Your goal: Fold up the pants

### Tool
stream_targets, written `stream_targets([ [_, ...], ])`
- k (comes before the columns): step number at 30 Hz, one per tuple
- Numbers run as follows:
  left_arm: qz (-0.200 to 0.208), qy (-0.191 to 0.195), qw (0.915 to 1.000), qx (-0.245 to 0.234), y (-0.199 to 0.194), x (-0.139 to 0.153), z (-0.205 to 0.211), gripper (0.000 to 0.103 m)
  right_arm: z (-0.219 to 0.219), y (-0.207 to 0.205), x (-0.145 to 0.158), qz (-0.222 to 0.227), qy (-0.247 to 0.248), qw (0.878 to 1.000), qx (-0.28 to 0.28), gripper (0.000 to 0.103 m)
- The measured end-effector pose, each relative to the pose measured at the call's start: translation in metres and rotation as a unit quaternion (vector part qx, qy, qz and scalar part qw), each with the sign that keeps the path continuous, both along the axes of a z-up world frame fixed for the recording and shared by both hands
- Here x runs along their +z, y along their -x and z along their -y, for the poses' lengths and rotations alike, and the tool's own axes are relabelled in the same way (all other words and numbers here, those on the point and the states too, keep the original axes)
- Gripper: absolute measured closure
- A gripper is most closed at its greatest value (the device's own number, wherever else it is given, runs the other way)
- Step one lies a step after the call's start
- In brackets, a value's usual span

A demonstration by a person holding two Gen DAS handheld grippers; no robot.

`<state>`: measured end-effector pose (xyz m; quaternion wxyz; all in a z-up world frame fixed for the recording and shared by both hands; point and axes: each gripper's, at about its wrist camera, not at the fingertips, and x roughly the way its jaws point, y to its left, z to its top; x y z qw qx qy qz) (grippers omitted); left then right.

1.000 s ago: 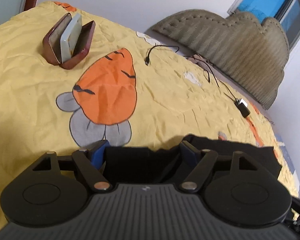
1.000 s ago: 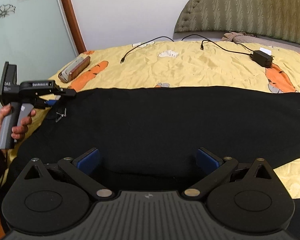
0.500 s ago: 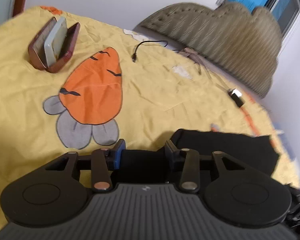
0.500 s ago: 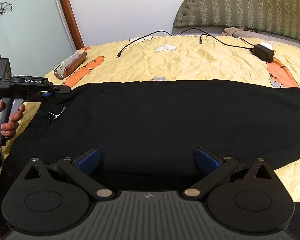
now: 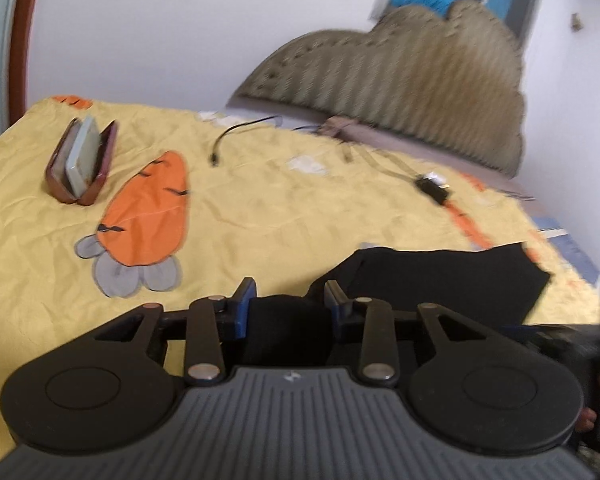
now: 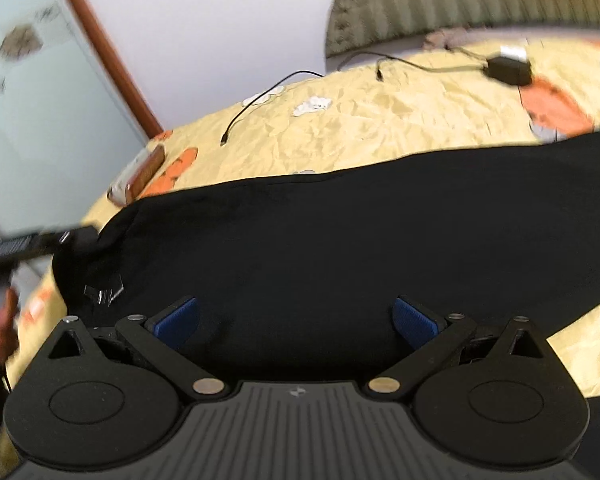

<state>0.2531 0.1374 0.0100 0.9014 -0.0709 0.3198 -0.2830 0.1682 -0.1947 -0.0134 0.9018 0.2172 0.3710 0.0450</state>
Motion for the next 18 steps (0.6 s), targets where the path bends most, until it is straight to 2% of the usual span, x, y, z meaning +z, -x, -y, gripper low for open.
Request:
stream_targets([
  [4,0.018,0.010,0.9992,-0.035,0.038,0.010,0.006,0.070,0.019,-0.009,0.000,-0.015,-0.050,0.998,-0.039,0.000],
  [8,0.012,0.023,0.9984,-0.051,0.064,0.010,0.012,0.070,0.042,-0.026,-0.005,-0.037,-0.096,0.991,-0.082,0.000],
  [11,0.015,0.036,0.9976,-0.058,0.080,0.008,0.011,0.070,0.057,-0.036,-0.009,-0.037,-0.122,0.986,-0.105,0.000],
  [12,0.014,0.039,0.9974,-0.059,0.084,0.008,0.010,0.070,0.060,-0.041,-0.009,-0.038,-0.124,0.986,-0.102,0.002],
  [14,0.009,0.050,0.9967,-0.063,0.090,0.007,0.008,0.070,0.064,-0.052,-0.009,-0.043,-0.120,0.987,-0.102,0.014],
  [16,0.008,0.049,0.9967,-0.064,0.096,0.005,0.007,0.070,0.067,-0.061,-0.010,-0.048,-0.110,0.987,-0.110,0.021],
  [18,0.006,0.050,0.9966,-0.066,0.100,0.005,0.008,0.070,0.070,-0.073,-0.015,-0.072,-0.099,0.986,-0.113,0.025],
])
